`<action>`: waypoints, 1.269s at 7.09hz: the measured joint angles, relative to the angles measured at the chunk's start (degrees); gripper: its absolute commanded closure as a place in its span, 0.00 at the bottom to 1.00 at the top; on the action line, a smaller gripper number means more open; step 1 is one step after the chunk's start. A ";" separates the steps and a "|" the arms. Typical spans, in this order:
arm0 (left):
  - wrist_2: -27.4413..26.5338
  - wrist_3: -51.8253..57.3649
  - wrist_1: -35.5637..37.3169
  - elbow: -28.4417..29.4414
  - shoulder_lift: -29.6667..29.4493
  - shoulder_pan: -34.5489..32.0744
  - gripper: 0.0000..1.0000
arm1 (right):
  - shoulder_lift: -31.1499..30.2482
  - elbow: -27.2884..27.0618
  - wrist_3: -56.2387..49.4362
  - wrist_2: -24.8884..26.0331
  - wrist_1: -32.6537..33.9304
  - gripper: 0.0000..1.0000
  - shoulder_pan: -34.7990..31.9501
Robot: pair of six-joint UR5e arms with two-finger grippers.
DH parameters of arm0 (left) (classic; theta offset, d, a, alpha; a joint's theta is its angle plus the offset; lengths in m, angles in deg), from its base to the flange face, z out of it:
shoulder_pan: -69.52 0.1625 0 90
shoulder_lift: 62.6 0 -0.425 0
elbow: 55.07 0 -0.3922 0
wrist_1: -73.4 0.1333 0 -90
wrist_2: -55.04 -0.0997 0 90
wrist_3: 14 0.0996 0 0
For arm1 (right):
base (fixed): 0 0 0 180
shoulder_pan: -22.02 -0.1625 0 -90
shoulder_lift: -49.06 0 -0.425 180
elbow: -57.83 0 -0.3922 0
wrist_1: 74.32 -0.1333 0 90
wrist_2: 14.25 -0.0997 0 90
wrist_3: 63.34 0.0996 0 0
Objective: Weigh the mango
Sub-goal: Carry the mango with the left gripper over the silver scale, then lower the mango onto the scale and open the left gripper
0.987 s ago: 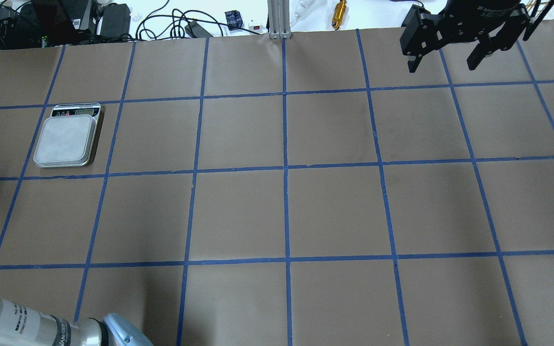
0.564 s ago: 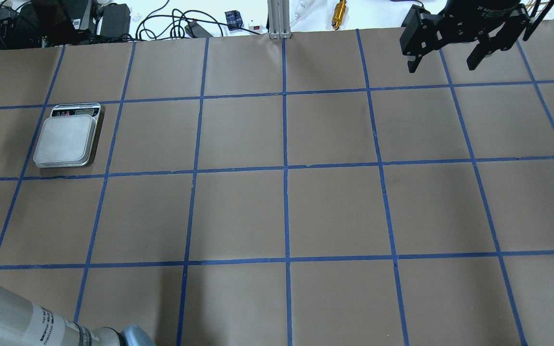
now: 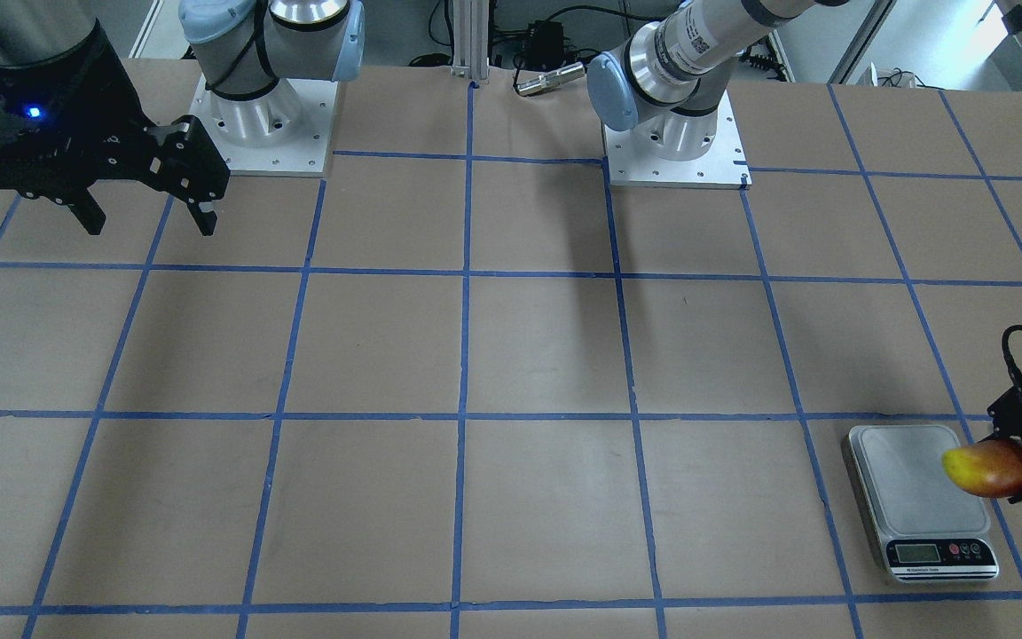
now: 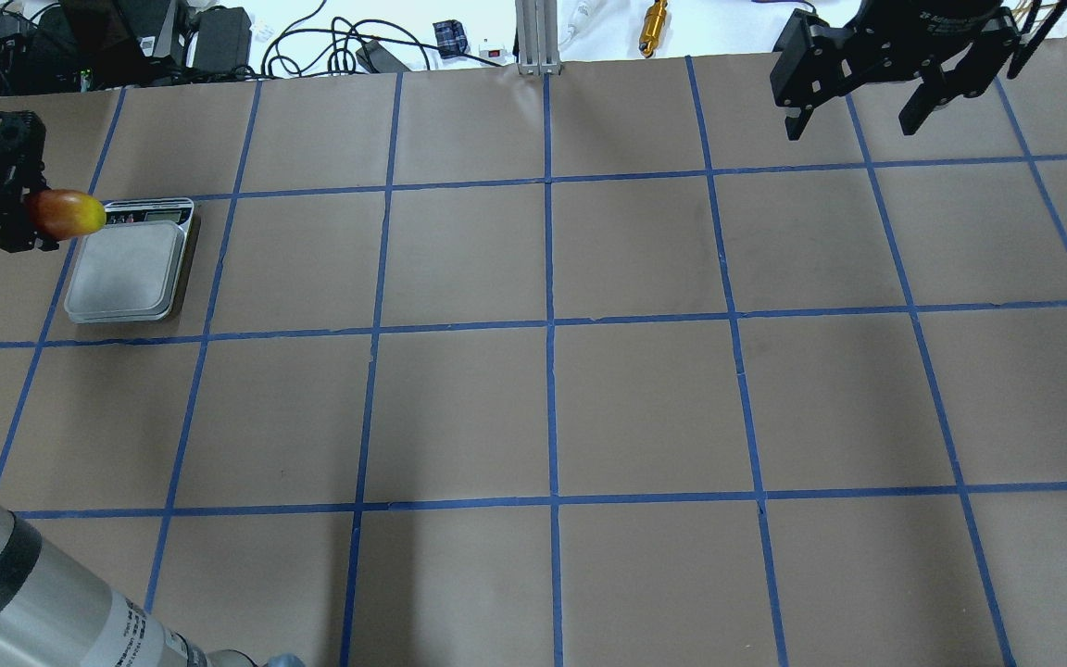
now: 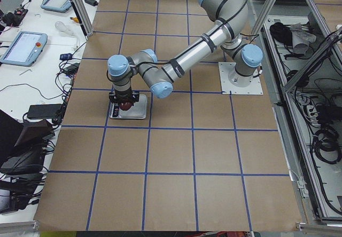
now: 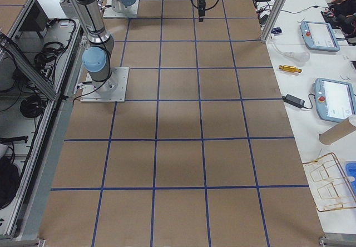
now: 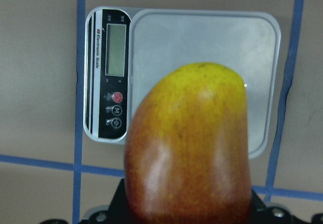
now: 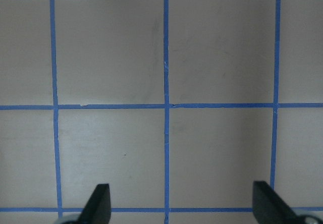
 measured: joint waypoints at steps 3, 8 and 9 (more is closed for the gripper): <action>-0.21 -1.05 0.34 -1.48 -2.17 -0.63 1.00 | 0.00 0.00 0.00 0.04 0.00 0.00 0.01; 0.11 -0.89 2.64 -2.12 -3.77 -0.67 0.22 | 0.00 0.00 0.00 0.05 0.00 0.00 0.00; 0.15 -0.92 2.71 -2.12 -4.03 -0.66 0.05 | 0.00 0.00 0.00 0.05 0.00 0.00 -0.01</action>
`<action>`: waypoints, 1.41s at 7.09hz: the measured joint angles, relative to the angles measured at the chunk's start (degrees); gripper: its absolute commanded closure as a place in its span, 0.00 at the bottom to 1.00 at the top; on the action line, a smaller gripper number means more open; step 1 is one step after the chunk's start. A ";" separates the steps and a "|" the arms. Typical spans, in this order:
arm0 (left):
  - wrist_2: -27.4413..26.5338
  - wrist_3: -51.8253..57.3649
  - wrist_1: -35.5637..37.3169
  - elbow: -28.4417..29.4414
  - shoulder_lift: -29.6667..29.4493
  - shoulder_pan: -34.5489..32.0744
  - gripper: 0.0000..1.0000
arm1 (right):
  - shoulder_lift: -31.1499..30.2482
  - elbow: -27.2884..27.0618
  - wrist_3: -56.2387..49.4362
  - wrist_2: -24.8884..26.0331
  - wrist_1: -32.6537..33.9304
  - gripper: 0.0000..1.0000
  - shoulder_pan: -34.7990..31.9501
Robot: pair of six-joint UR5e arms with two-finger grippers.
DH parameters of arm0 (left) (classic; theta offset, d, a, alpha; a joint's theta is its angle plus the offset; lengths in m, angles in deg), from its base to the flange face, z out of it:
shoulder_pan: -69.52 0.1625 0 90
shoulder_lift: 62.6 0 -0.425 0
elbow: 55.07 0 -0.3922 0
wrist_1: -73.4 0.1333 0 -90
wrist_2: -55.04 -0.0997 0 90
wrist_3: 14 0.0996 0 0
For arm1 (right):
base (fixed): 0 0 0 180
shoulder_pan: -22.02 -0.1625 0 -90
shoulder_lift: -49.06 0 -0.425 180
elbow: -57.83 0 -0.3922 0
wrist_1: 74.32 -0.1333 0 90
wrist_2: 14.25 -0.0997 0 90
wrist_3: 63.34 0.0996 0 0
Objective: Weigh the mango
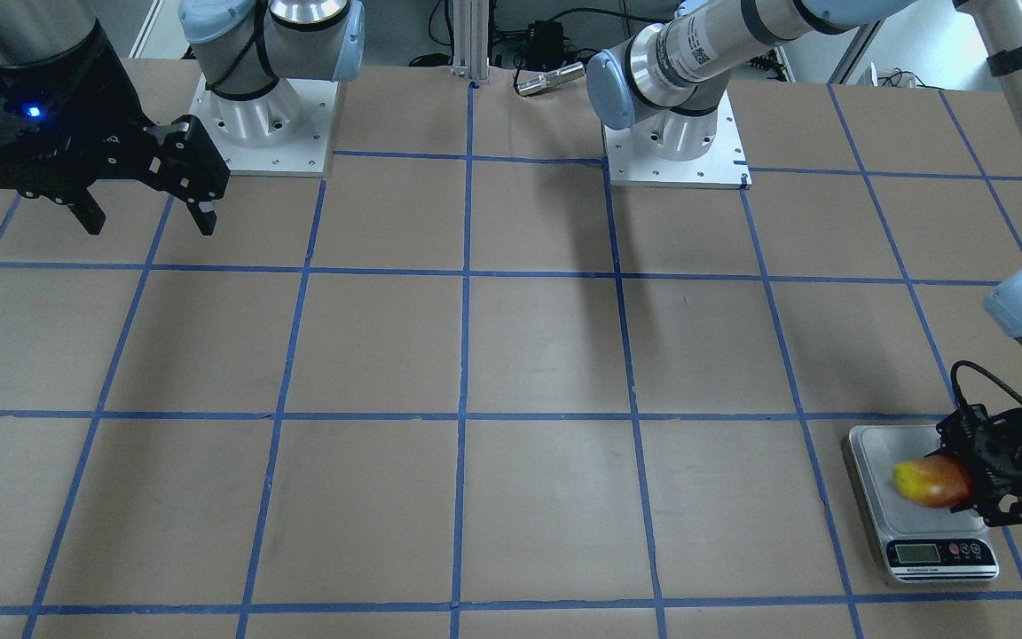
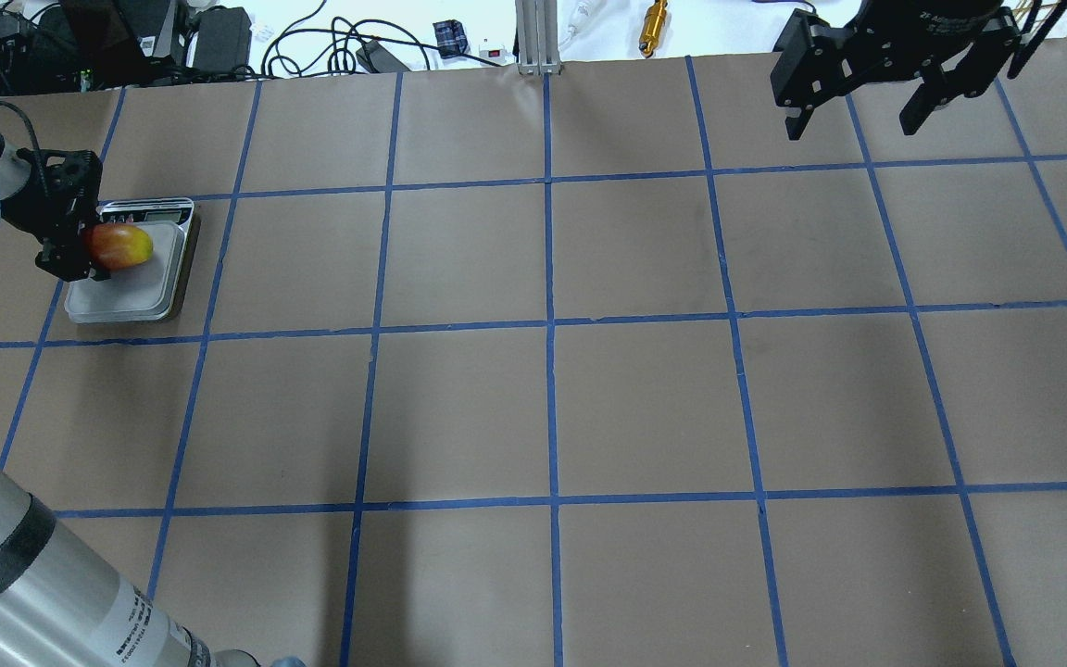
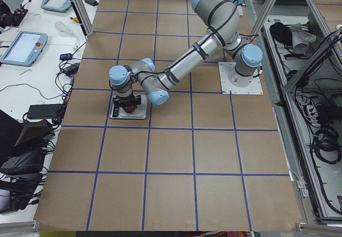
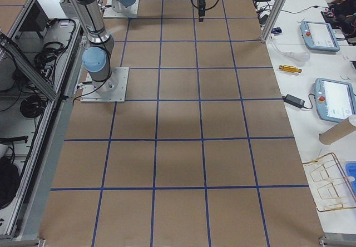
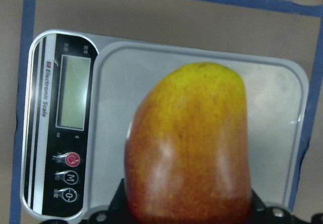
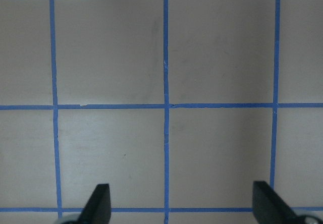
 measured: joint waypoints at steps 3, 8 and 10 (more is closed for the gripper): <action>0.00 -0.58 -0.11 0.12 0.66 -0.07 0.00 | 0.00 0.00 0.00 -0.03 0.00 0.00 -0.02; -0.99 -12.65 -16.99 0.12 18.86 -0.56 0.00 | 0.00 0.00 0.00 -0.03 0.00 0.00 0.00; -2.23 -21.06 -28.63 -0.38 28.34 -0.61 0.00 | 0.00 0.00 0.00 -0.03 0.00 0.00 -0.01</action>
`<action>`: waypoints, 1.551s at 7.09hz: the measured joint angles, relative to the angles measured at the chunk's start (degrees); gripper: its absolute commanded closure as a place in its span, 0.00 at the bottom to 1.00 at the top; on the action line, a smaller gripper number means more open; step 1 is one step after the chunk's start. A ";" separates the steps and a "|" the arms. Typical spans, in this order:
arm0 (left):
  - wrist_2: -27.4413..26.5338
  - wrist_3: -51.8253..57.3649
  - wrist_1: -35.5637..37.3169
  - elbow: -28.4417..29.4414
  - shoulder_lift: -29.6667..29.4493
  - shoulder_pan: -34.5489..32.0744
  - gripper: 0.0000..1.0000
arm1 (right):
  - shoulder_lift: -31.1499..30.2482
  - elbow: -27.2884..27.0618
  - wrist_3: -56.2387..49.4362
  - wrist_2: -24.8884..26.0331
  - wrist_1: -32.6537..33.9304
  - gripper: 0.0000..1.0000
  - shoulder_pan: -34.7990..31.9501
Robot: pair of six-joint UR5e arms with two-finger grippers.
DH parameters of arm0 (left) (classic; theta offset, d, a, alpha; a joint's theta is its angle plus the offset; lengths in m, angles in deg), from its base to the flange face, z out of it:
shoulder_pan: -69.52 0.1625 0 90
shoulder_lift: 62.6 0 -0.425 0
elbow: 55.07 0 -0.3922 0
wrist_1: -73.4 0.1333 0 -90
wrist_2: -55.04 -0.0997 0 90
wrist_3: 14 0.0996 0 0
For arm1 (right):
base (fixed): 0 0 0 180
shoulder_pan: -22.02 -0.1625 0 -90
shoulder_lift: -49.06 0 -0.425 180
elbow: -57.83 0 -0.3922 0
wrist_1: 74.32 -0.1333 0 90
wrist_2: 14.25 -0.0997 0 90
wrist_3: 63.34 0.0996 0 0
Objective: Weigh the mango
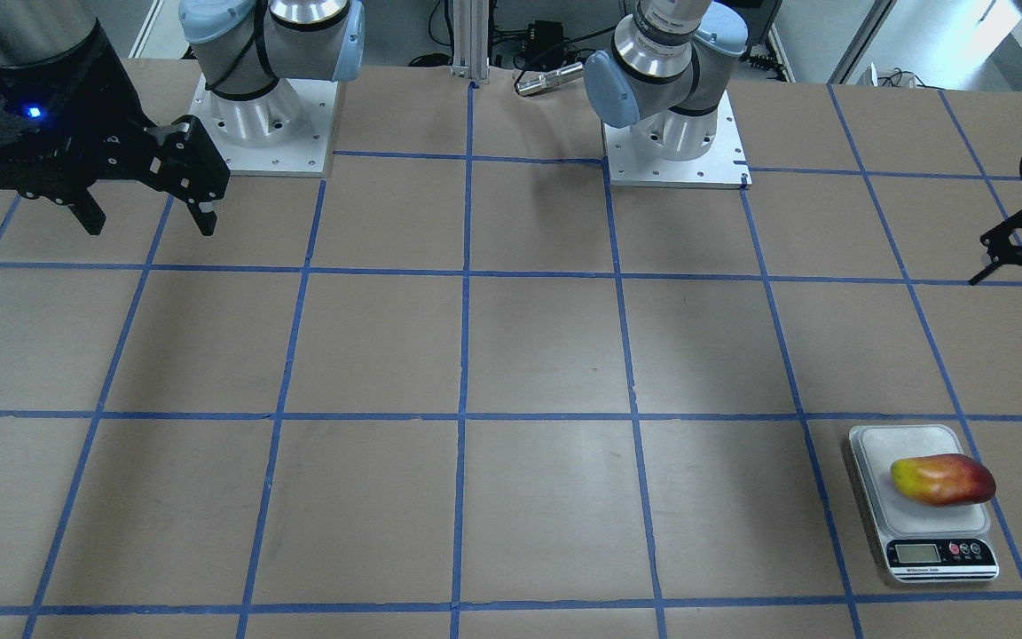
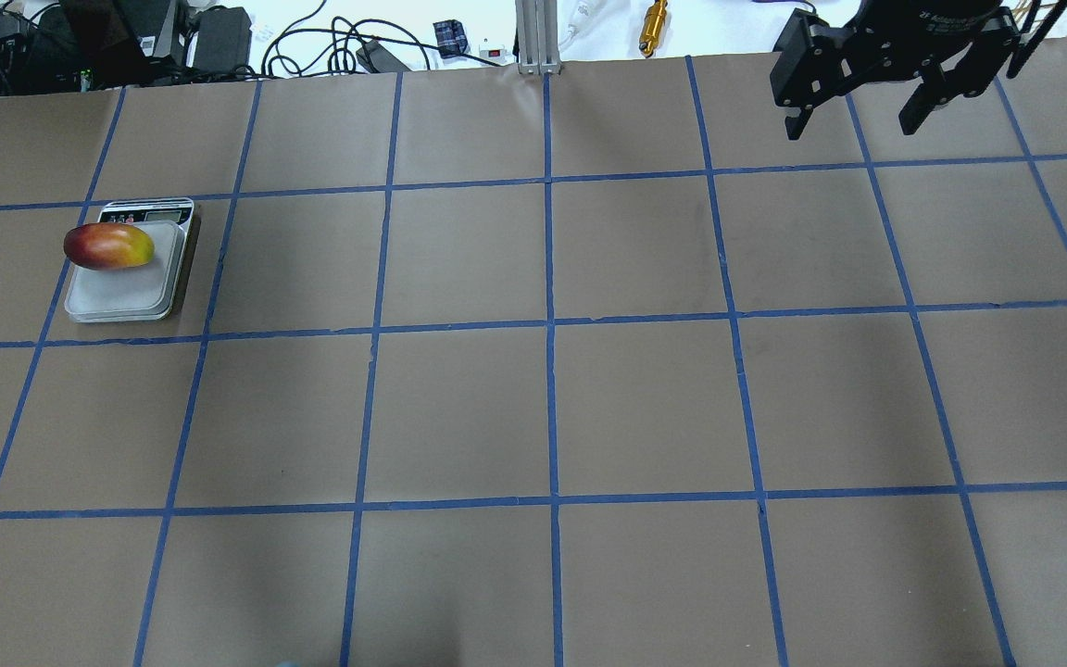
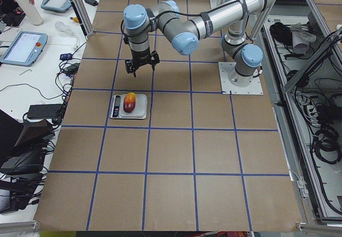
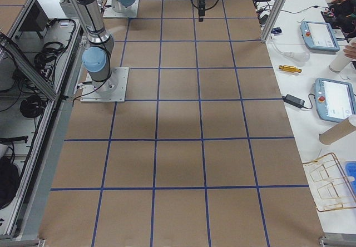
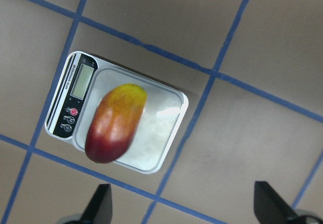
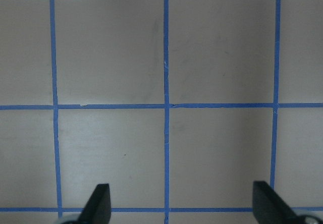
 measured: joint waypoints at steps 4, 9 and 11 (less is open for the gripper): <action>-0.88 -24.07 -7.36 -6.74 12.08 -3.15 0.00 | 0.00 0.00 0.00 0.04 0.00 0.00 0.00; -1.15 -75.80 -6.55 -9.13 13.14 -27.11 0.00 | 0.00 0.00 0.00 0.04 0.00 0.00 0.00; -1.24 -87.59 -6.40 -9.24 12.84 -30.74 0.00 | 0.00 0.00 0.00 0.01 0.00 0.00 0.00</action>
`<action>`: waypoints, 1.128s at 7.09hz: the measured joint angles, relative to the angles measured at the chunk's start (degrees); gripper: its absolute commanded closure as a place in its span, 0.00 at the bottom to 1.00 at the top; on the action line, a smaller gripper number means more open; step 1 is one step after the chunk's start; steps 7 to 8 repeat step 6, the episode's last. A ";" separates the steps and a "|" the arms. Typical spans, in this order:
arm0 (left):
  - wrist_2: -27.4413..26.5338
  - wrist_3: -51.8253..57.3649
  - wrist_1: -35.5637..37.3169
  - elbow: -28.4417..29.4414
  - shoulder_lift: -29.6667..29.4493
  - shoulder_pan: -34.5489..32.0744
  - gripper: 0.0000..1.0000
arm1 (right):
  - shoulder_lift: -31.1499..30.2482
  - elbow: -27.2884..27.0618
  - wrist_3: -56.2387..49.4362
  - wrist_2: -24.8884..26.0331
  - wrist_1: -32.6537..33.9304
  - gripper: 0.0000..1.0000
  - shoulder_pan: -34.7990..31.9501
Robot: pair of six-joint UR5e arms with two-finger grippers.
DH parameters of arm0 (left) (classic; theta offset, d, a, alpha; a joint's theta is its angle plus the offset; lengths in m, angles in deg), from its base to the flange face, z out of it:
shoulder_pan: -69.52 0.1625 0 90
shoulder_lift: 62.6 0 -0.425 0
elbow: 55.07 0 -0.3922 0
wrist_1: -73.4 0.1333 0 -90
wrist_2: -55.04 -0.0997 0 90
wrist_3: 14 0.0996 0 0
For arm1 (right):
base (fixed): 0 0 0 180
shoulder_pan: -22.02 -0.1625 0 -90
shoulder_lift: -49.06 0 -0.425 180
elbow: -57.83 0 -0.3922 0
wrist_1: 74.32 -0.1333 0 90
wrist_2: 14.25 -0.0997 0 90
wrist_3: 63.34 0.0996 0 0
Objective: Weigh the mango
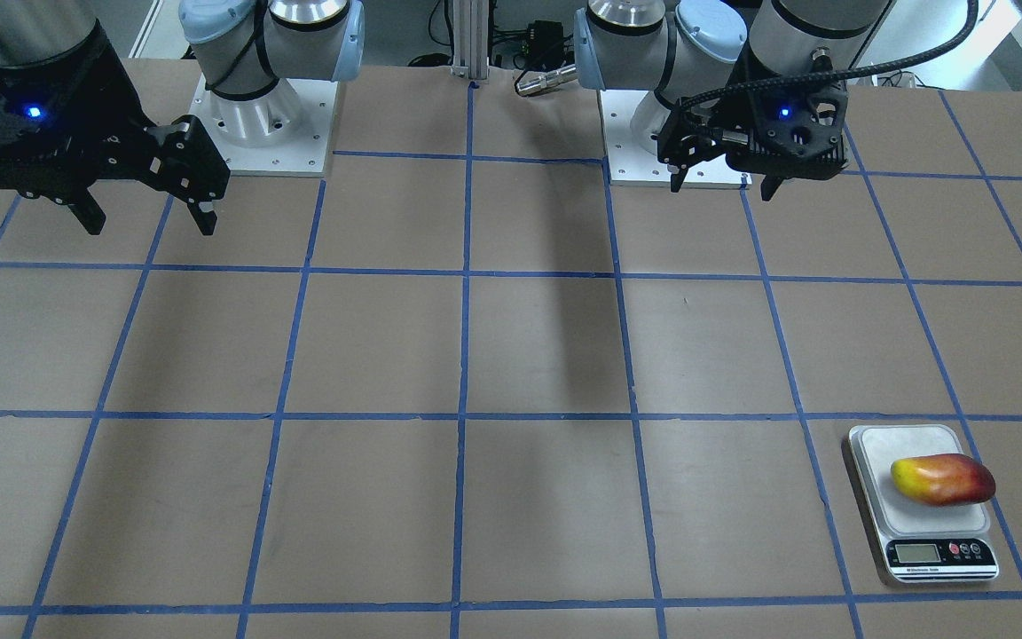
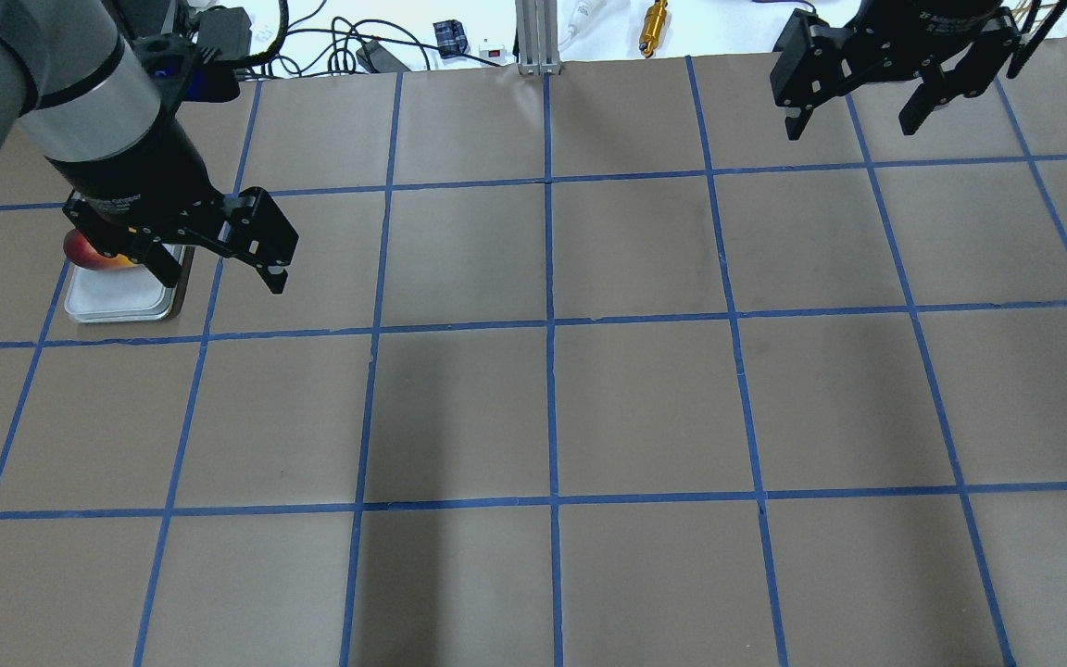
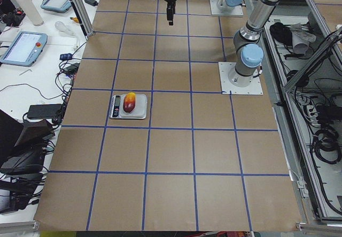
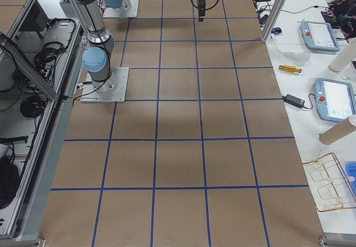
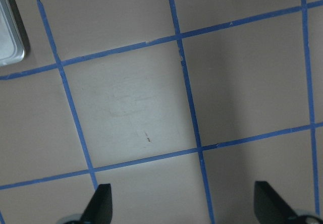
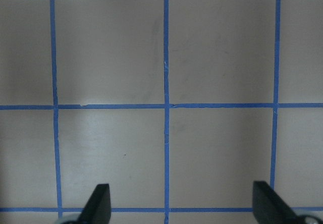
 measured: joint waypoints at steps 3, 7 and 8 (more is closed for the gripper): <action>-0.12 -2.40 9.44 0.20 -0.93 0.20 0.00 | 0.00 0.00 0.00 0.06 0.00 0.00 0.02; 0.35 -2.49 10.83 1.19 -1.71 0.95 0.00 | 0.00 0.00 0.00 0.06 0.00 0.00 0.03; 0.35 -2.49 10.83 1.19 -1.71 0.95 0.00 | 0.00 0.00 0.00 0.06 0.00 0.00 0.03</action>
